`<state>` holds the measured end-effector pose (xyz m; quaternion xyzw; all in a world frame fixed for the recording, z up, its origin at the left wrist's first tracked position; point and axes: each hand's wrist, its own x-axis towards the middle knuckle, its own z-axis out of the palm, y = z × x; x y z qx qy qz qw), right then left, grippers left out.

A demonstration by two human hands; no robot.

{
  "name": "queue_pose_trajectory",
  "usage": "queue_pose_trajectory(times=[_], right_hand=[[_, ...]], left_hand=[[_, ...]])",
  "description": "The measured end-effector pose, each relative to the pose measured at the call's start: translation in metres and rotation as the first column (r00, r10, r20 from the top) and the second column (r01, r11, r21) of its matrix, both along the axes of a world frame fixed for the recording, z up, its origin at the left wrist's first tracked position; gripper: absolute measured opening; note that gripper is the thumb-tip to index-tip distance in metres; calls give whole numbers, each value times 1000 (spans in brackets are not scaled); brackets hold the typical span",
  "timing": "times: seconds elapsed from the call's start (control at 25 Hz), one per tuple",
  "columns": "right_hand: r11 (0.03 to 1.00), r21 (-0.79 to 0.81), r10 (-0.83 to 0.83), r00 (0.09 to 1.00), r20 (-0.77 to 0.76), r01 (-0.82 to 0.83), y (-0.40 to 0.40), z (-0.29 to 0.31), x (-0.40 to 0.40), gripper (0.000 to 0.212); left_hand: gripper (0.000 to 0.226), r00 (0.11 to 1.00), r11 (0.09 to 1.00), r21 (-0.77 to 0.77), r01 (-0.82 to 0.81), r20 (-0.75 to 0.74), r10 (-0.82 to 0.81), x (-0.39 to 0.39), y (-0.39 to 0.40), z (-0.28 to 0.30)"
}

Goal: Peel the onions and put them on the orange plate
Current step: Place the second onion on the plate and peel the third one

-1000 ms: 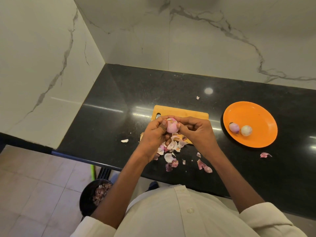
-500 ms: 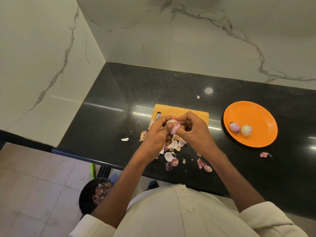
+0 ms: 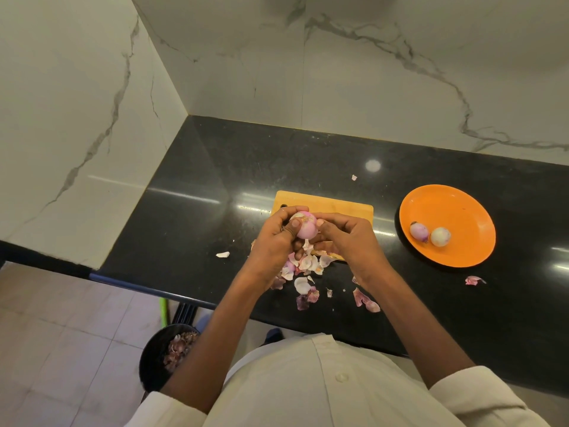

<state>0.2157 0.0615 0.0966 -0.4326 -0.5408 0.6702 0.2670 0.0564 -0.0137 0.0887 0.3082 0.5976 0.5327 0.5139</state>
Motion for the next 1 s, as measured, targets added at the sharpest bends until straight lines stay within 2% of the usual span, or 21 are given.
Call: queue_pose_trajectory(times=[0.08,0.16,0.28,0.4,0.6,0.76,0.8,0.88,0.96,1.0], right_hand=[[973,219,51,992,111,-75,3,-1,1,29],[939,308,111,982,153,-154,3,0,1,31],[948,289,101,986,129,-135,1,1,-3,21],[965,256,7,985,172,-52,-2,-5,-12,23],[896,441,-100,942,322,-56,-11,-7,-22,26],[913,405,-171,945,279,46,-14,-7,-27,27],[930,363,-159,954,255,58,-13,-9,-28,28],[966,248,-116,982,147,77,-10,-14,-28,28],[980,191,-74,994,78,58,-8,-18,-29,27],[973,225,-68,994,90,46,-9,-19,-28,30]], left_hand=[[26,998,999,-13,41,-51,-41,-4,2,1],[26,991,997,-18,77,-106,-78,-6,3,2],[24,992,998,-12,55,-116,-56,-2,2,5],[20,986,998,-1,56,-154,-56,2,2,10],[17,984,998,8,65,-168,-63,3,3,9],[13,987,999,31,42,-157,-36,13,2,0],[14,993,1000,21,-15,-119,18,16,1,-1],[18,975,982,-46,-185,112,189,20,1,0],[24,862,956,-125,-264,415,293,20,3,5],[26,799,952,-143,-269,519,304,21,4,7]])
